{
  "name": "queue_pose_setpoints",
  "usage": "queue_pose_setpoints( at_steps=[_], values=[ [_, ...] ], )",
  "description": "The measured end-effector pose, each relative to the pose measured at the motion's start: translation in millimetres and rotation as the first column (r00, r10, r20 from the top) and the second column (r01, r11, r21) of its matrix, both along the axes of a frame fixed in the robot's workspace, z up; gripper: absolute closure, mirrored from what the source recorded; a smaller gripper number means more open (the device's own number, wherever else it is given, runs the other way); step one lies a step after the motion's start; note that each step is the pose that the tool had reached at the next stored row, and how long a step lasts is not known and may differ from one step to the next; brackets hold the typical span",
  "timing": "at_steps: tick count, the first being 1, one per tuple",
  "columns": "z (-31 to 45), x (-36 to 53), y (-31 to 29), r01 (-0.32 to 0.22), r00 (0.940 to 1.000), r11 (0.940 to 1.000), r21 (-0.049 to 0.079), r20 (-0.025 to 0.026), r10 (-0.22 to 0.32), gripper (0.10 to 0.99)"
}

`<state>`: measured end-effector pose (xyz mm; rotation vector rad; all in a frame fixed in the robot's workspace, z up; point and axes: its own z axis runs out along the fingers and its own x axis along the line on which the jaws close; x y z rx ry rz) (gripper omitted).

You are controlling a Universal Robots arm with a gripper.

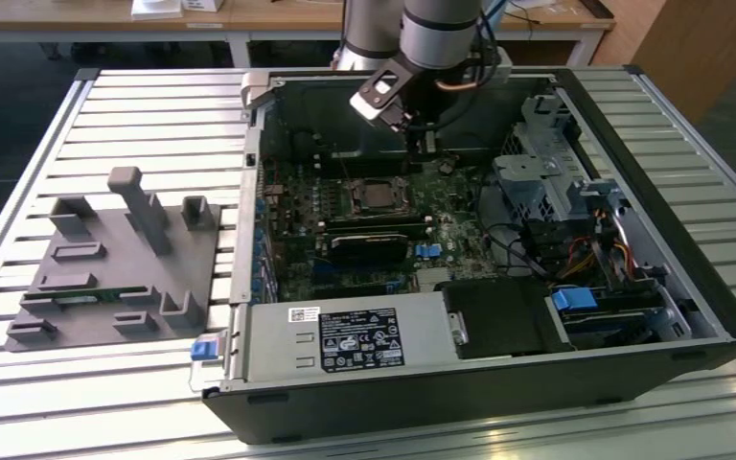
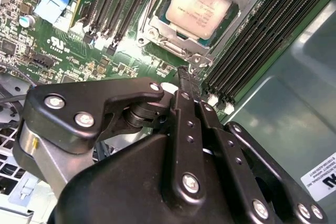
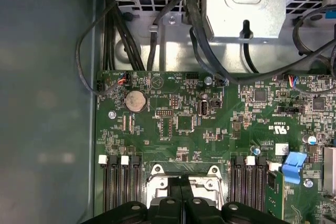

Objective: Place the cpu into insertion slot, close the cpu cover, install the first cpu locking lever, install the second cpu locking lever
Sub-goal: 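Close the cpu cover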

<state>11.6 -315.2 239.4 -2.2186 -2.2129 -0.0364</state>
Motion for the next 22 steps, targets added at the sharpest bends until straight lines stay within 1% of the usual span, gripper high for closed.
queue_pose_setpoints(
  at_steps=[4, 8, 10, 13, 15, 18, 22],
  values=[
    [-1.8, -5.1, 0.0, 0.000, 1.0000, 1.0000, 0.000, 0.0002, 0.000, 0.980],
    [-7.0, -13.3, -1.7, 0.000, 1.0000, 1.0000, 0.000, 0.0001, 0.000, 0.980],
    [-9.7, -15.9, -2.7, 0.000, 1.0000, 1.0000, 0.000, 0.0002, 0.000, 0.980],
    [-15.0, -19.3, -3.0, 0.000, 1.0000, 1.0000, 0.000, 0.0000, 0.000, 0.980],
    [-18.2, -23.2, -2.9, 0.000, 1.0000, 1.0000, 0.000, -0.0001, 0.000, 0.980],
    [-21.3, -30.8, -2.9, 0.000, 1.0000, 1.0000, 0.000, 0.0000, 0.000, 0.980],
    [-23.5, -34.3, -3.0, 0.000, 1.0000, 1.0000, 0.000, -0.0001, 0.000, 0.980]
  ],
)
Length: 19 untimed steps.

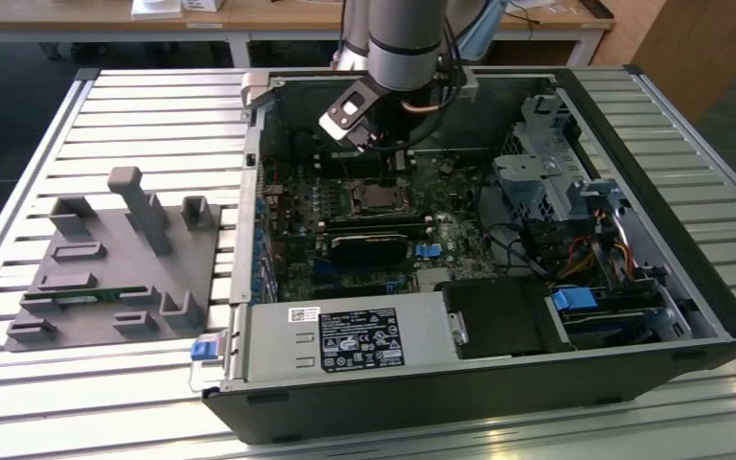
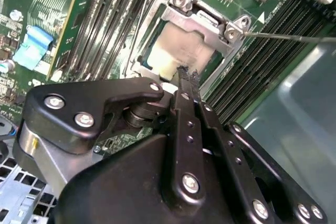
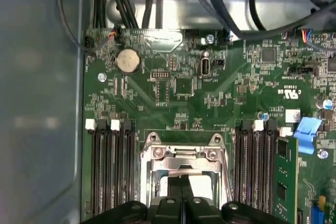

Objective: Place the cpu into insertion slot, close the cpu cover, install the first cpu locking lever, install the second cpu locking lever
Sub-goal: 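Close the cpu cover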

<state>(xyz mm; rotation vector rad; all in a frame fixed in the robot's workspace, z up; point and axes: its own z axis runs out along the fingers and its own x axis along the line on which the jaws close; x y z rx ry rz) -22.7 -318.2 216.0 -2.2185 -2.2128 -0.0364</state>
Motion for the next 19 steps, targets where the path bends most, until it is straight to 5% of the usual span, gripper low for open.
queue_pose_setpoints(
  at_steps=[8, 19],
  values=[
    [-4.2, -18.3, 0.1, 0.000, 1.0000, 1.0000, 0.000, 0.0001, 0.000, 0.980],
    [-9.8, -28.6, 0.1, 0.000, 1.0000, 1.0000, 0.000, -0.0001, 0.000, 0.980]
  ],
)
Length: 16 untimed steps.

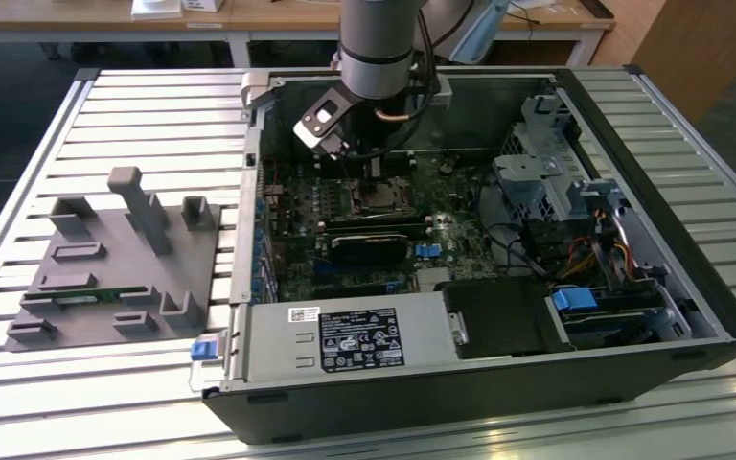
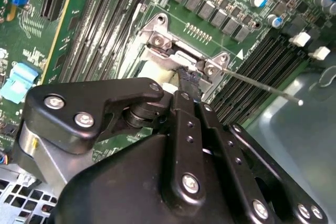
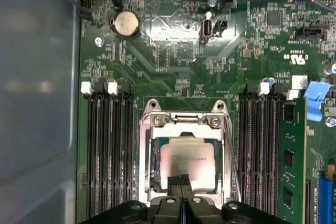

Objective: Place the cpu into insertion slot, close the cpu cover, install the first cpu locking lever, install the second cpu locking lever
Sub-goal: 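Close the cpu cover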

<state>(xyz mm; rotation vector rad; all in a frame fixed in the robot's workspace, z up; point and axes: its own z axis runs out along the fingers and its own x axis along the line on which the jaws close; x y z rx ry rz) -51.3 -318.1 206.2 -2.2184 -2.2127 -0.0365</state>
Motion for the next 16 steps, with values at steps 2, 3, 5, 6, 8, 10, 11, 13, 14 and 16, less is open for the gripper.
queue_pose_setpoints(
  at_steps=[2, 3, 5, 6, 8, 10, 11, 13, 14, 16],
  values=[
    [-1.6, -1.3, 0.0, 0.000, 1.0000, 1.0000, 0.000, 0.0000, 0.000, 0.980],
    [-2.4, -1.5, 0.0, 0.000, 1.0000, 1.0000, 0.000, -0.0001, 0.000, 0.980],
    [-3.5, -1.5, 0.0, 0.000, 1.0000, 1.0000, 0.000, -0.0002, 0.000, 0.980],
    [-3.8, -1.5, -0.1, 0.000, 1.0000, 1.0000, 0.000, -0.0004, 0.000, 0.980],
    [-4.5, -1.5, 0.0, 0.000, 1.0000, 1.0000, 0.000, -0.0004, 0.000, 0.980],
    [-5.2, -1.6, -0.1, 0.000, 1.0000, 1.0000, 0.000, -0.0008, 0.000, 0.980],
    [-5.5, -1.6, -0.2, 0.000, 1.0000, 1.0000, 0.000, -0.0009, 0.000, 0.980],
    [-6.2, -1.0, -0.1, 0.000, 1.0000, 1.0000, 0.000, -0.0010, 0.000, 0.980],
    [-6.5, -0.2, 0.0, 0.000, 1.0000, 1.0000, 0.000, -0.0008, 0.000, 0.980],
    [-7.1, 2.7, 0.4, 0.000, 1.0000, 1.0000, 0.001, -0.0004, 0.000, 0.980]
  ],
)
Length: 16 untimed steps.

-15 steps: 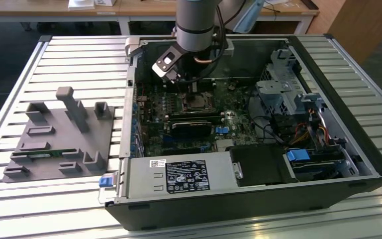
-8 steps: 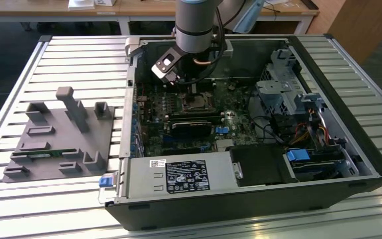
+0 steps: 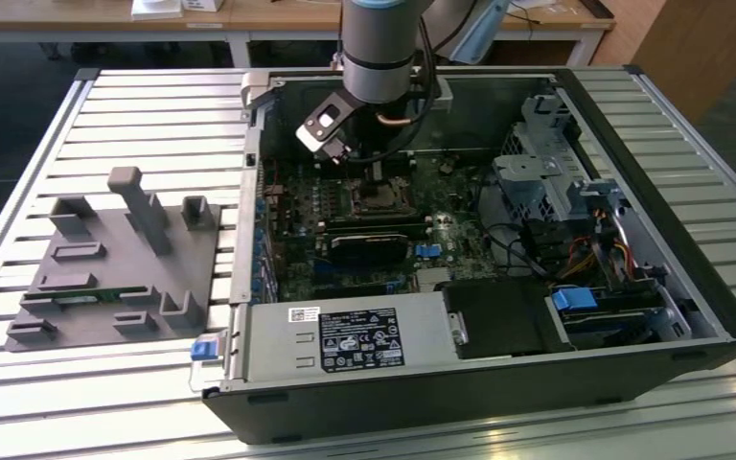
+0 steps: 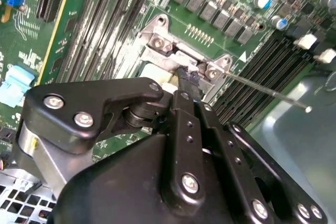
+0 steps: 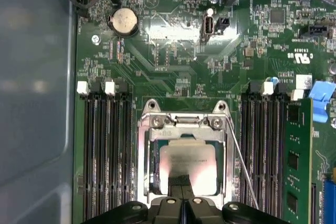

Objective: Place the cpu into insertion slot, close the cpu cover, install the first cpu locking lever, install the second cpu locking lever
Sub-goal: 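Close the cpu cover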

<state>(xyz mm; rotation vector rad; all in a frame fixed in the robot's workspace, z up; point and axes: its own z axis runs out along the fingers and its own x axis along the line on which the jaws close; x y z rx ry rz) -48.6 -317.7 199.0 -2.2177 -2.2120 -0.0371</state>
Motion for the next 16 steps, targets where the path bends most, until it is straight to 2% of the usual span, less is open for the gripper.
queue_pose_setpoints(
  at_steps=[6, 12, 16],
  values=[
    [1.5, 5.1, 1.7, 0.000, 1.0000, 1.0000, 0.004, 0.0015, 0.000, 0.980],
    [19.0, 4.9, 1.5, 0.000, 1.0000, 1.0000, 0.002, 0.0000, 0.000, 0.980],
    [19.5, 5.6, 1.5, 0.000, 1.0000, 1.0000, 0.002, 0.0001, 0.000, 0.980]
  ],
)
